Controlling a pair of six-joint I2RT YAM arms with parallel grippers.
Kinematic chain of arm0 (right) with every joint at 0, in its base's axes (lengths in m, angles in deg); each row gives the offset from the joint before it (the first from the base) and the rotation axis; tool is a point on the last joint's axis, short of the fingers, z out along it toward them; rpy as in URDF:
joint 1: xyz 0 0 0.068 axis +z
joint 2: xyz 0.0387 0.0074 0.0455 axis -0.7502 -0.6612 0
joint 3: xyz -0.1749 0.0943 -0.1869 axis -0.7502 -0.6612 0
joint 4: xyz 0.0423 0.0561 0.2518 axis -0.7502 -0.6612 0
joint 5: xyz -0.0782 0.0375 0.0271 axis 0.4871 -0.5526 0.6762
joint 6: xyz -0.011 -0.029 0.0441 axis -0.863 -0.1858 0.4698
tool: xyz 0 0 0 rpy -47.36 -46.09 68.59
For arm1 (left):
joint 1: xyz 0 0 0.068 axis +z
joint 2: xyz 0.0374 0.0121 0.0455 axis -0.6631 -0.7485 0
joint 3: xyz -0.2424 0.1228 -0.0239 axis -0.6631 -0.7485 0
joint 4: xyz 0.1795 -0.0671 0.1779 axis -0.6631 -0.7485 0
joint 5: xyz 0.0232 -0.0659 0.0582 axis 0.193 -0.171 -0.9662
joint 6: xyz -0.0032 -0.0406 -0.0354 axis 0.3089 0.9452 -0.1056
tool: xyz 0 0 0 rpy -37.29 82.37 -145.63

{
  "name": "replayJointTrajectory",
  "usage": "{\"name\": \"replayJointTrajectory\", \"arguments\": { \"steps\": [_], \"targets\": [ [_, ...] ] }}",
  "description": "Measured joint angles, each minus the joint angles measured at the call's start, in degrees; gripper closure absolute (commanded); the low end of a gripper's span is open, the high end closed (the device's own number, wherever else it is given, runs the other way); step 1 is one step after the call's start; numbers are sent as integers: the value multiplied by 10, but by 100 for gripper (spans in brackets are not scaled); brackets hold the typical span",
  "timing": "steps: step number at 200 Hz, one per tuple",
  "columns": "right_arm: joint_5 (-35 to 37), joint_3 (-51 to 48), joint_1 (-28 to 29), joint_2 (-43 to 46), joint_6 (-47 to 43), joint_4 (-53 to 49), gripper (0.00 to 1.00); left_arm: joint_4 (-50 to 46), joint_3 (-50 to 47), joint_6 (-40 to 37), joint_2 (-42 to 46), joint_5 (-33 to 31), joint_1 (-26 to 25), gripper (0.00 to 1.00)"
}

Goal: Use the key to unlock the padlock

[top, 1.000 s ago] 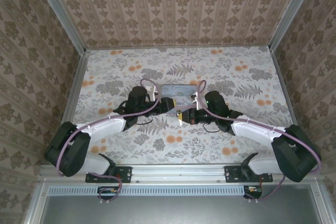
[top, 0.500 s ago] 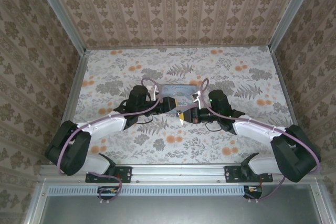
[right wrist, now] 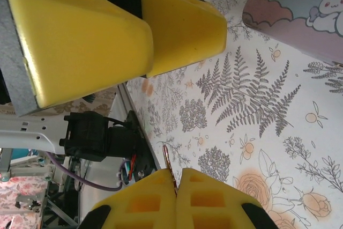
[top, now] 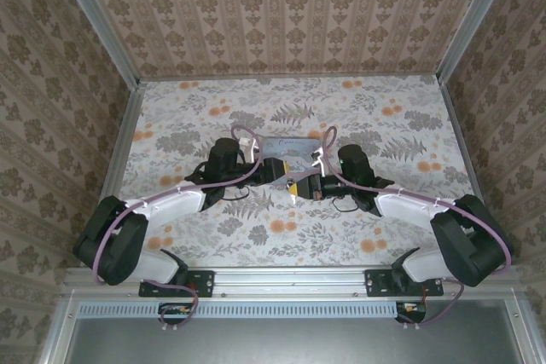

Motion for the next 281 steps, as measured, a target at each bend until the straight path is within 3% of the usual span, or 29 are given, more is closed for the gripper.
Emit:
{"name": "replayJointTrajectory", "arguments": {
  "steps": [36,118,193,281],
  "targets": [
    [0,0,-1,0,2,9,100,5,0,0,-1,2,-2,50],
    [1,5,-3,-24,19,31,100,18,0,5,-17,2,-15,67],
    [2,6,-5,-28,32,47,100,31,0,9,-28,2,-23,66],
    [16,6,-8,-28,44,59,100,71,-9,33,-39,4,-26,76]
  ]
}}
